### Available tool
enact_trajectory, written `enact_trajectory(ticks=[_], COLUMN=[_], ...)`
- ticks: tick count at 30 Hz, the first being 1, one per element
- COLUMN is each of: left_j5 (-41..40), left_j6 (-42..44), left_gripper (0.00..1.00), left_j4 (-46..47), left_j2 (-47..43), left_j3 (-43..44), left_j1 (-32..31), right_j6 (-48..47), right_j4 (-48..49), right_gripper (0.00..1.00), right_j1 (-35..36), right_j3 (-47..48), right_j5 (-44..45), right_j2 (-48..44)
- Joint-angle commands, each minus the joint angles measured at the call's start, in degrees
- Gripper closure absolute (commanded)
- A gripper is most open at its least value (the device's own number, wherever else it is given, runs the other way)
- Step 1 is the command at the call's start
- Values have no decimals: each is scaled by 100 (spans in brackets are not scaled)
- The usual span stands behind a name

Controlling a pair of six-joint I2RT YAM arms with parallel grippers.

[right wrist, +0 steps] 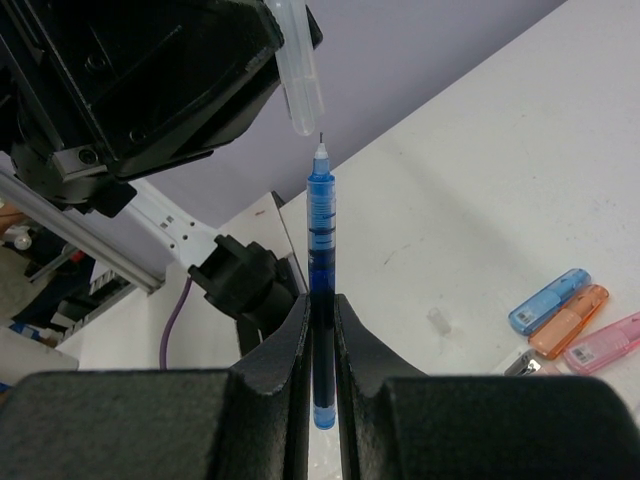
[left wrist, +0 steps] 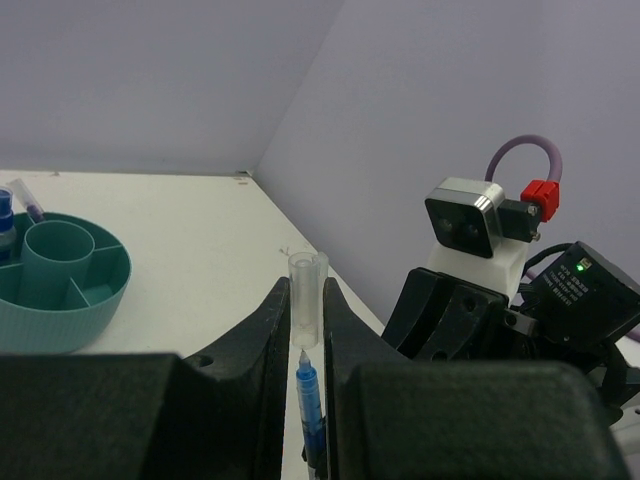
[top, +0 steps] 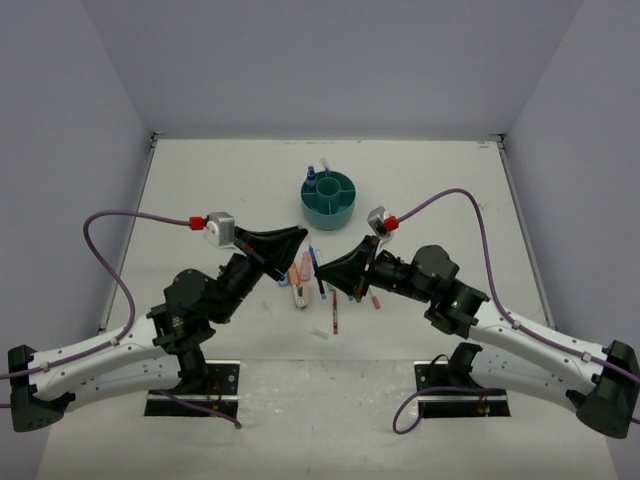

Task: Sort the stationery into containers
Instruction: Close the pen cap on the pen.

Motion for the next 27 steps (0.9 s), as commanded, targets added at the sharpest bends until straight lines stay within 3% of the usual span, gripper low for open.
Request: enact_trajectory(ticks=[1, 18, 27], left_j5=[3, 128, -105], left_j6=[-15, -363, -546], left_gripper=[100, 100, 100], left_j4=[306, -44, -710], left_j2=[40, 181, 398], left_j3=[23, 145, 455], left_j1=[2, 2, 2], right_j6=[-156, -297, -707], right_j4=[16, -163, 304], right_gripper=[100, 100, 100], right_j1=[25, 17, 25], right_j3=[365, 697, 927], right_j5=[-67, 579, 177], right_j2=[-57, -207, -243])
